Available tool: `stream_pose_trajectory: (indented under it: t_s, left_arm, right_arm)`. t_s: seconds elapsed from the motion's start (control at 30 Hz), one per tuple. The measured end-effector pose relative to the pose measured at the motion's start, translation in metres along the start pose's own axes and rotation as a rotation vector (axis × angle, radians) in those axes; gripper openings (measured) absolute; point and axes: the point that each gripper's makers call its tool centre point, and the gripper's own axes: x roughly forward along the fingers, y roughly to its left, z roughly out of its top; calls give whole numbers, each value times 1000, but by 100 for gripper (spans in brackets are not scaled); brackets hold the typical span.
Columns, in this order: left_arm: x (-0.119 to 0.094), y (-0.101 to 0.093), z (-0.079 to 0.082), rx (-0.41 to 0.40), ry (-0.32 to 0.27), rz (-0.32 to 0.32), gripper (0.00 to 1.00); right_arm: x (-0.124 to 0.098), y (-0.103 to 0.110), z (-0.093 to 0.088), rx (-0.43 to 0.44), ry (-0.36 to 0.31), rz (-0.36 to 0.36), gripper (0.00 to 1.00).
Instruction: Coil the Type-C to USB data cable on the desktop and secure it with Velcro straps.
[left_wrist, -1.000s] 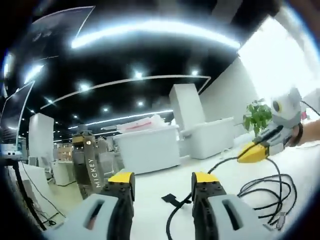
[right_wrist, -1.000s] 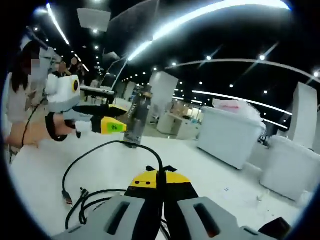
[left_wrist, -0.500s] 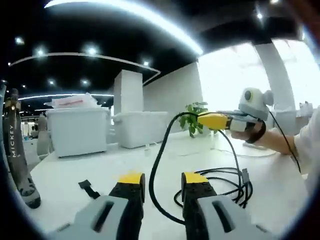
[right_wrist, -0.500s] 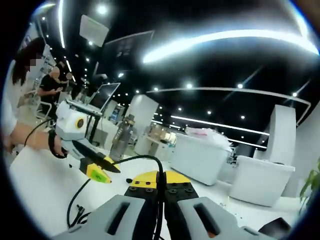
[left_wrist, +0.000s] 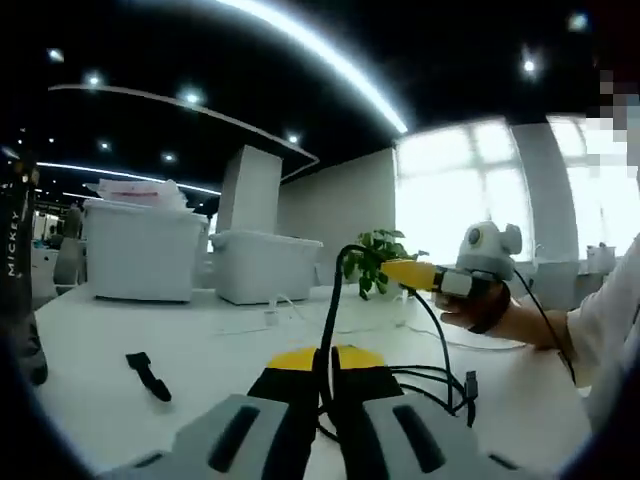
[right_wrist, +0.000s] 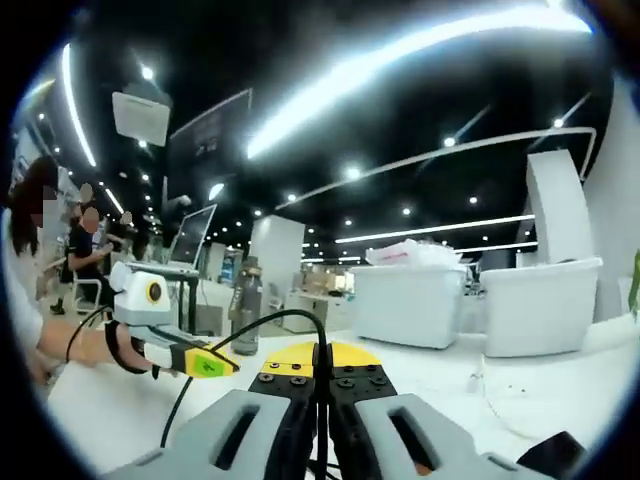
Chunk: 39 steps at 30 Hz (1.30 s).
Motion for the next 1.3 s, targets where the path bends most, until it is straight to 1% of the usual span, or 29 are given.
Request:
stream_pose_trajectory:
  t_s: [0.07, 0.1, 0.13, 0.17, 0.23, 0.33, 0.37, 0.4, 0.47, 0.53, 0.6, 0.67, 0.77, 0.83, 0.9, 0.93, 0.97, 1.03, 1.07, 1.1, 1.13, 1.17, 1.2, 1.23, 1.27, 1.3]
  left_arm:
    - [3, 0, -1, 39, 6, 17, 5]
    - [3, 5, 3, 70, -9, 51, 4]
    - [2, 6, 7, 88, -23, 63, 4]
    - [0, 9, 14, 80, -44, 72, 4]
    - [-5, 15, 25, 51, -94, 95, 4]
    - [-13, 27, 36, 44, -133, 147, 4]
    - [-14, 29, 38, 35, -144, 152, 4]
    - [-15, 30, 42, 3, -165, 153, 4]
    - [-17, 33, 45, -37, -183, 159, 4]
    - [-17, 37, 45, -54, -187, 167, 4]
    - [-15, 40, 46, -93, -204, 184, 4]
    - [-13, 38, 49, -138, -228, 180, 4]
    - [-7, 35, 52, -174, -251, 178, 3]
    - [-5, 34, 52, -171, -252, 195, 3]
    - [-6, 39, 50, -107, -233, 240, 3]
    - [-6, 41, 50, -92, -233, 252, 3]
    - [-6, 39, 51, -105, -236, 244, 3]
    - [-6, 42, 51, -122, -241, 252, 3]
    - [-4, 43, 50, -123, -240, 260, 3]
    - [-4, 44, 50, -124, -239, 266, 3]
    - [-3, 44, 51, -129, -242, 268, 3]
    - [-3, 43, 53, -136, -247, 269, 3]
    - [-2, 43, 54, -143, -251, 271, 4]
    - [-2, 43, 57, -163, -265, 278, 4]
    - [0, 42, 61, -202, -298, 284, 3]
    - [1, 40, 63, -217, -309, 285, 3]
  right_arm:
    - [0, 0, -1, 14, -2, -4, 2]
    - [0, -1, -2, 11, 0, -10, 2]
    - [0, -2, -3, 3, 4, -18, 2]
    - [0, -2, -4, 3, 5, -17, 2]
    - [1, 1, -6, 30, 14, -8, 2]
    - [2, 11, -8, 55, 20, 25, 3]
    - [2, 14, -9, 71, 27, 36, 3]
    - [3, 18, -13, 107, 43, 44, 3]
    - [4, 20, -20, 166, 61, 42, 3]
    - [5, 22, -31, 204, 94, 56, 3]
    - [7, 24, -38, 198, 114, 62, 3]
    - [9, 27, -47, 190, 145, 61, 4]
    - [10, 32, -52, 187, 159, 70, 5]
    - [9, 33, -52, 191, 164, 75, 5]
    - [8, 34, -51, 235, 175, 92, 6]
    - [7, 38, -51, 268, 191, 113, 8]
    - [7, 41, -50, 300, 199, 135, 14]
    - [7, 51, -51, 350, 228, 179, 24]
    - [7, 51, -51, 353, 230, 182, 28]
    - [8, 52, -51, 346, 227, 180, 30]
    - [7, 54, -52, 320, 238, 183, 31]
    - [6, 52, -54, 252, 249, 176, 31]
    - [6, 51, -54, 221, 253, 172, 30]
    - [6, 53, -53, 184, 250, 185, 30]
    - [6, 57, -52, 191, 240, 196, 31]
    - [6, 58, -53, 199, 246, 198, 31]
